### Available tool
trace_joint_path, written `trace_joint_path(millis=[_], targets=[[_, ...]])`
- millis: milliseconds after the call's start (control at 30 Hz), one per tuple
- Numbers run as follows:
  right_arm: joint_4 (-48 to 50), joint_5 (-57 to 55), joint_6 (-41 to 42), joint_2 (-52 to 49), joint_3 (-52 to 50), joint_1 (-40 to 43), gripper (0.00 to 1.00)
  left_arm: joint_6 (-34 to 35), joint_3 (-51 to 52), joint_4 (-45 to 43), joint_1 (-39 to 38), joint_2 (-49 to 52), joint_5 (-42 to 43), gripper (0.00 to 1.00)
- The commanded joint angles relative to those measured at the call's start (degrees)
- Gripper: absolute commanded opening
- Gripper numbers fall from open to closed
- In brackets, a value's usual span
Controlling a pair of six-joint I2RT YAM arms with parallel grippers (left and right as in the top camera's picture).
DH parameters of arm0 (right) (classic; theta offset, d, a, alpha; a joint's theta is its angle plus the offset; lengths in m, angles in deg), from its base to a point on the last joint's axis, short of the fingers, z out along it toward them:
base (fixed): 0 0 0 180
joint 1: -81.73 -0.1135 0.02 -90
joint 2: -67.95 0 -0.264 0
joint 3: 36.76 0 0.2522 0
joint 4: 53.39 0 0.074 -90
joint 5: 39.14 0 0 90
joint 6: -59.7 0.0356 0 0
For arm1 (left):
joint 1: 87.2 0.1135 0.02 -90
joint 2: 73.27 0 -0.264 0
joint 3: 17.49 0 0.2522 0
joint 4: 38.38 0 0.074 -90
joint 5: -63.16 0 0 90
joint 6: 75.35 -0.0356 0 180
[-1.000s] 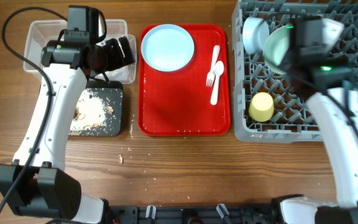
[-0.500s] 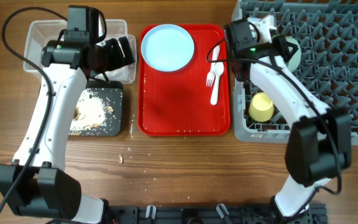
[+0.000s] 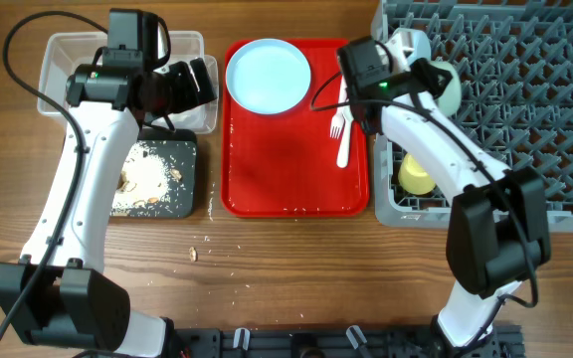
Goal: Sort waste into correct bins and load items into the dishwasher rack
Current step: 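Reach the right gripper to the light-blue plate and grasp its rim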
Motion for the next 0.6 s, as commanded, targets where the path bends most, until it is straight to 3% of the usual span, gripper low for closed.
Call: trace_joint_path(millis=[0,233,400,567], targets=[[-0.3,6.7,-3.1,-1.1,-0.2,-1.6,0.37,-0.1,-0.5,-0.1,0.3,0.5,-0.7,1.00],[-0.3,6.8,-3.6,-0.7,0.7,-3.0,0.80,-0.1,-0.5,-0.1,0.3,0.5,-0.7,1.00],[-0.1,17.4,-3.3,2.1,4.9,-3.0,0.90,-0.1,-0.5,-0.1,0.3,0.5,-0.7,1.00],[1.4,45.7,0.0,6.0,7.1,-3.0,0.98,-0.1,-0.5,-0.1,0.3,0.5,-0.7,1.00]])
